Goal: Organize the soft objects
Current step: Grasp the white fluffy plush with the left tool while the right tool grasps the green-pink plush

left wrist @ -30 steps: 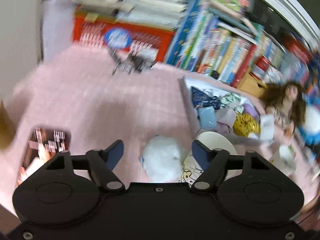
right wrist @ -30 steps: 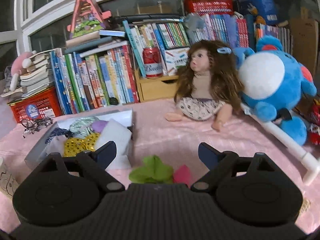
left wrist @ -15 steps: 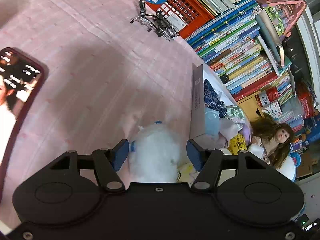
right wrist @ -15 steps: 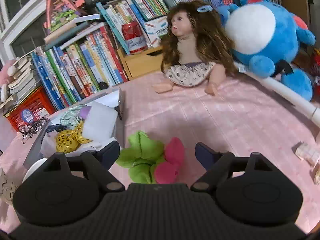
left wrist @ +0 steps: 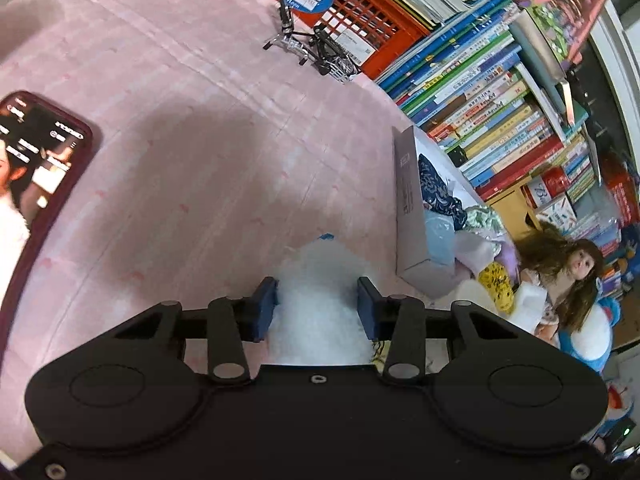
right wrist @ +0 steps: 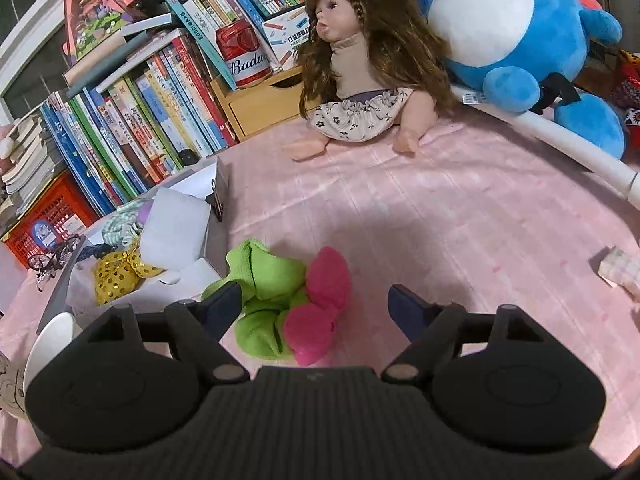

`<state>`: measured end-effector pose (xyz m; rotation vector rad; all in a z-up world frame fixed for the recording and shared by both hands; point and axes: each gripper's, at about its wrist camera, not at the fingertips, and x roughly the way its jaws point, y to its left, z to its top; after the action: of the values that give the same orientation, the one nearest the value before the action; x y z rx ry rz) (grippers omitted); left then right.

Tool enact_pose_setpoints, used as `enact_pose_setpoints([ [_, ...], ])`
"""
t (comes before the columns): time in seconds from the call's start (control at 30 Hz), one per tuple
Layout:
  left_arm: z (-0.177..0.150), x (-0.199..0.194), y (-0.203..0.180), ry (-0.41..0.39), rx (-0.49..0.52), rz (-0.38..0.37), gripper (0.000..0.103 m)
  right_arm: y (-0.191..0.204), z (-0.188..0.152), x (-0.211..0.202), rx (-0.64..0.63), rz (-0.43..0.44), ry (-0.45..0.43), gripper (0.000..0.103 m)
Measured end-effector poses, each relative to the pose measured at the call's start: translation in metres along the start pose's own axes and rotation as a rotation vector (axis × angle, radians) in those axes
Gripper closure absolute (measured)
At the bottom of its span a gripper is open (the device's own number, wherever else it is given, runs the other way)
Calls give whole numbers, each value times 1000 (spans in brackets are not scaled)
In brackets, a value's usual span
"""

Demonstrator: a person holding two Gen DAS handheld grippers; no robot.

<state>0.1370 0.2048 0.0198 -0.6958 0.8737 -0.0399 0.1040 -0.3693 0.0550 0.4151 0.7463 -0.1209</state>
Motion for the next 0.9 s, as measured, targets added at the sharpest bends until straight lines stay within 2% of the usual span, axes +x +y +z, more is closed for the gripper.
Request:
enact_pose_setpoints([
  [0.2, -3, -12, 4, -15, 17, 12, 63, 3, -1, 7, -2, 12, 23, 16],
  [0.6, -3, -9, 4, -15, 30, 28, 63, 12, -3, 27, -8, 25, 67, 16],
  [0.77, -4, -8, 4, -17, 38, 32, 63, 23, -7, 30, -70, 1, 58, 26],
  [0.9, -4, -7, 2, -21, 42, 37, 63, 30, -10, 29, -116, -34, 45, 41],
])
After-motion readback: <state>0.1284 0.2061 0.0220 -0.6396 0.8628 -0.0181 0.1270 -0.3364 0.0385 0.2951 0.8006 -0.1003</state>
